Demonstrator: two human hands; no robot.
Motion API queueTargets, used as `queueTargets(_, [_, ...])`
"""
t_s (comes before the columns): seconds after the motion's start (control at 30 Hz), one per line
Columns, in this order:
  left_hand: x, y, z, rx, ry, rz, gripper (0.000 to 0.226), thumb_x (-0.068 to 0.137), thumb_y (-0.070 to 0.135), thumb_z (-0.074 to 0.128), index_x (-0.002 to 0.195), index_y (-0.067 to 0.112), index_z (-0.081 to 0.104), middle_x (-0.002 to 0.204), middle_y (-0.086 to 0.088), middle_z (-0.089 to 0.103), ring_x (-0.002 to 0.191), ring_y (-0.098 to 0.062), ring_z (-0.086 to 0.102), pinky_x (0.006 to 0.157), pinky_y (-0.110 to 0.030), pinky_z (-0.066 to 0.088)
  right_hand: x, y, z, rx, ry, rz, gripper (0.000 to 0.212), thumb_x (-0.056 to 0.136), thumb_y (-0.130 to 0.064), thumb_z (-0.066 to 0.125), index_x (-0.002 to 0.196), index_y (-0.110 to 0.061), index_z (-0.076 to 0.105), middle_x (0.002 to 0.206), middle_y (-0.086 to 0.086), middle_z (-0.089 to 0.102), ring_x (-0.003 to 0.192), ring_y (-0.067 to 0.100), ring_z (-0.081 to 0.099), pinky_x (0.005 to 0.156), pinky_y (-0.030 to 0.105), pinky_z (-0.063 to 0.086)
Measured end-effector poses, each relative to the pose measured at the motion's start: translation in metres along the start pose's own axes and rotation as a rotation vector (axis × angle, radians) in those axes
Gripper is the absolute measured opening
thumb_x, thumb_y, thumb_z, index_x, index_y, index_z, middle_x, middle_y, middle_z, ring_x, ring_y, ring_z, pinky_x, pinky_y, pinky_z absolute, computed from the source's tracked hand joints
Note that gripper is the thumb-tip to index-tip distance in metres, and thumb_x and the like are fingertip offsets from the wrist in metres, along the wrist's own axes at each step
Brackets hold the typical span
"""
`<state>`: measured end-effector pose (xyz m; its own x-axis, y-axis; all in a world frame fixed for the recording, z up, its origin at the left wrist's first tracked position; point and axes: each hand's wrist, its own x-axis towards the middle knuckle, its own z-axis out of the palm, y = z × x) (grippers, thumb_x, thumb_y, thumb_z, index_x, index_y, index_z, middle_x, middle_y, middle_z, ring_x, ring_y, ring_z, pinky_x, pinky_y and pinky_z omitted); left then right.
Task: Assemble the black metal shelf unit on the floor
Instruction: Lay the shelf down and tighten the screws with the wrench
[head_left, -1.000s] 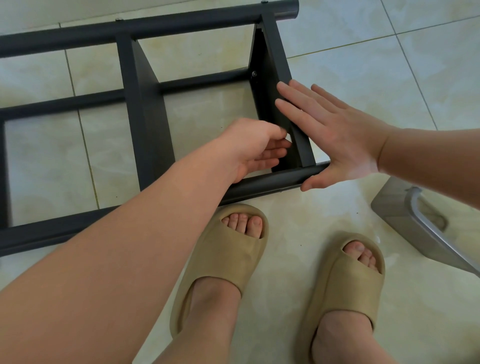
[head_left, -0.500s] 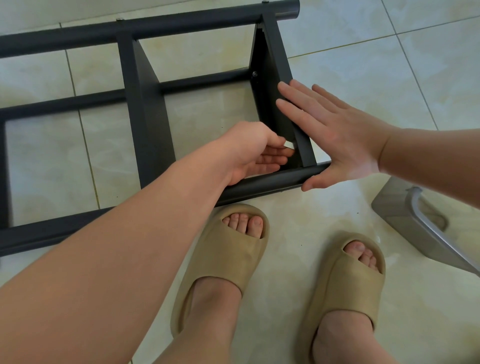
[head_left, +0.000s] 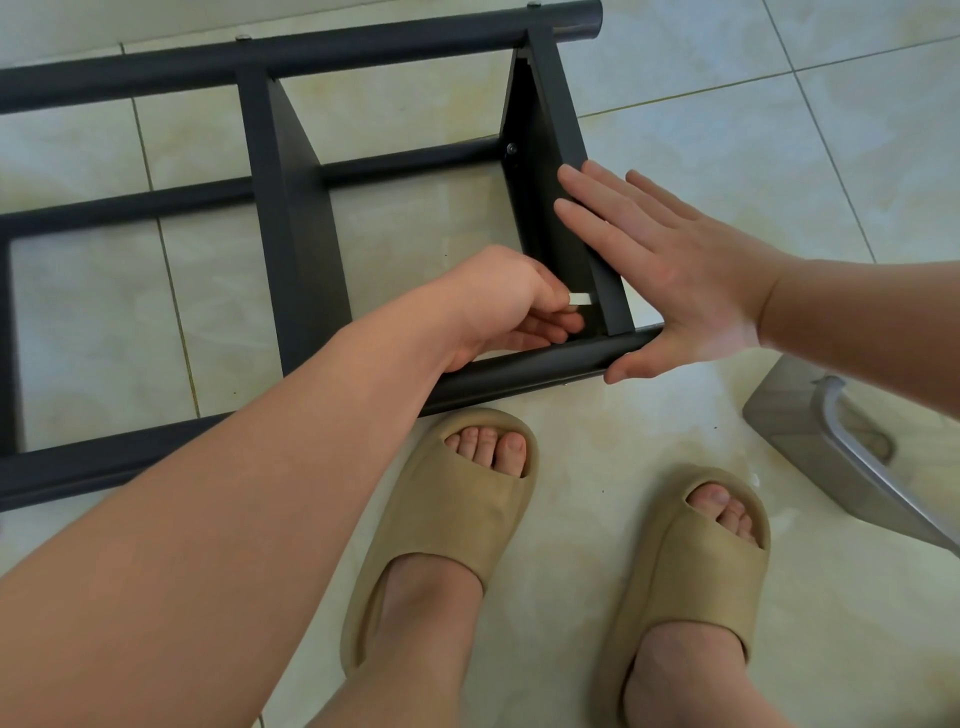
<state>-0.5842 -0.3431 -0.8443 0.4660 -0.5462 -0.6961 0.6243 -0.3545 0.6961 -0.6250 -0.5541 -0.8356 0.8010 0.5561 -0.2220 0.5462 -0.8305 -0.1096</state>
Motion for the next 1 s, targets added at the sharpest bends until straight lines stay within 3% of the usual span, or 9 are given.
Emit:
queueTargets(0.2, [-0.0002,-0.001,-0.0004,0.08,-0.032,0.012,0.017,0.096,0.0,0.055,0.084,0.01,0.064,0.075,-0.004,0.075,0.068,-0.01,0.071,0.064,-0.019,0.056,0.0001,0.0002,-0.0002,-0.005,0.001,0.0,0.131,0.071,-0.093,0.04,0.161,-0.005,0.003,0.169,0.014,-0.007,0.156,0.03,-0.008,0.127,0.049,0.001])
queueTargets(0.43, [-0.0025,-0.0009,0.0002,0.174,-0.048,0.03,0.019,0.094,0.0,0.057,0.081,0.01,0.064,0.071,-0.001,0.074,0.064,-0.007,0.07,0.057,-0.017,0.052,0.0001,0.0003,0.0007,0.0,0.005,-0.005,0.13,0.071,-0.093,0.04,0.161,-0.006,0.002,0.169,0.014,-0.007,0.156,0.029,-0.008,0.126,0.05,0.002])
queueTargets(0.57, [-0.0034,-0.0005,0.0003,0.293,-0.046,0.06,0.019,0.093,0.002,0.06,0.078,0.012,0.066,0.067,0.003,0.071,0.065,-0.009,0.066,0.068,-0.023,0.053,-0.0005,0.0005,0.0004,-0.001,0.008,-0.006,0.13,0.071,-0.093,0.039,0.161,-0.006,0.002,0.169,0.014,-0.007,0.156,0.029,-0.007,0.127,0.05,0.003])
queueTargets(0.7, [-0.0053,0.0006,0.0012,0.398,-0.032,0.091,0.017,0.091,0.005,0.065,0.077,0.015,0.067,0.076,-0.005,0.067,0.073,-0.018,0.062,0.083,-0.035,0.052,-0.0001,0.0006,0.0005,-0.004,0.006,-0.006,0.131,0.071,-0.092,0.042,0.161,-0.006,0.002,0.169,0.014,-0.007,0.156,0.029,-0.008,0.127,0.05,0.002])
queueTargets(1.0, [-0.0066,0.0016,0.0026,0.5,-0.041,0.1,0.017,0.088,0.012,0.069,0.074,0.019,0.069,0.074,-0.003,0.066,0.072,-0.017,0.059,0.087,-0.041,0.053,-0.0003,0.0012,0.0019,0.001,0.023,-0.014,0.13,0.072,-0.094,0.038,0.161,-0.006,0.003,0.169,0.014,-0.006,0.157,0.03,-0.006,0.126,0.05,0.003])
